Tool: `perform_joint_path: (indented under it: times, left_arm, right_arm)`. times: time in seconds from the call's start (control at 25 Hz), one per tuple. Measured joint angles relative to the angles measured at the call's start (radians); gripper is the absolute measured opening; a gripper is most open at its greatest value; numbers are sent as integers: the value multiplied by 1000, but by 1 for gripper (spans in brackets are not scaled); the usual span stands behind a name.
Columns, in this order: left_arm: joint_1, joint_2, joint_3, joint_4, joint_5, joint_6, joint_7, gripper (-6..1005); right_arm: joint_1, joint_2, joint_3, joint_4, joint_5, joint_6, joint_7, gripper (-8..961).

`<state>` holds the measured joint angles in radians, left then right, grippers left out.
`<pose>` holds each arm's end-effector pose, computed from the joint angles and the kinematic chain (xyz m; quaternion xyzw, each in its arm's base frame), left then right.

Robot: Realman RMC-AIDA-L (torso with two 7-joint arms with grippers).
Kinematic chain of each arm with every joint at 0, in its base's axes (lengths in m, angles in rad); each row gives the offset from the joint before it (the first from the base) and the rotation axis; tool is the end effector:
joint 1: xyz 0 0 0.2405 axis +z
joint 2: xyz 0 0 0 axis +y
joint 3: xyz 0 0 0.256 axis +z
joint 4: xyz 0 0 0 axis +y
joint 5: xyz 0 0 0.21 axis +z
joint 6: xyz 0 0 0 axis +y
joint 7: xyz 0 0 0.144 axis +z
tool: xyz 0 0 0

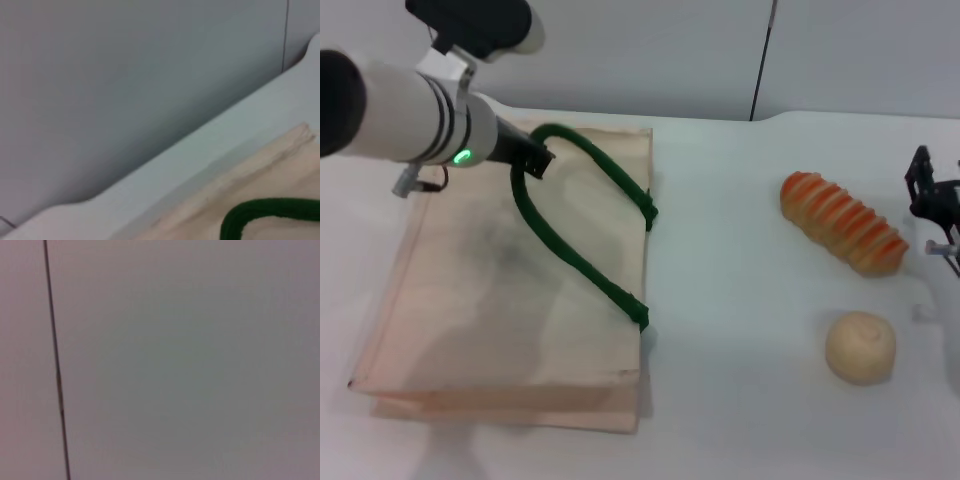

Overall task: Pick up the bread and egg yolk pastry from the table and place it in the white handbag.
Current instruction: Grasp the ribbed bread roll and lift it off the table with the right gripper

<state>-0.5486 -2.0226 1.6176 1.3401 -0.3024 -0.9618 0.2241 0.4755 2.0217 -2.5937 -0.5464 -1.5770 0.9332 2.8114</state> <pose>-0.1805 0.4114 0.0091 -0.8535 -0.2903 0.0886 0.4237 0.2971 0.3544 -0.0453 -0.6685 0.3090 0.2371 0.6336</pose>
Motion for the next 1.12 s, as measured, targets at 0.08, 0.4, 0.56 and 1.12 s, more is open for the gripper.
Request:
perform_joint_path:
  times: [0.08,0.4,0.56,1.12]
  left_arm:
    - [17,1,-3,64,9,-14,6,127]
    - [44,0,-34,298,91,-116,7,128]
    - [61,-1,-41,367,111,-144,7,128]
    - [64,-1,-33,387,110,-174,12,124]
  right_arm:
    - [0,0,0,1,-1,-17,0,549]
    - [1,-11,0,-12,-27,-95,-2,549]
    - [1,-21,5,-44,-53,-120,-2,550]
    - [-7,-155,19,-230,-55,-252,-27,550]
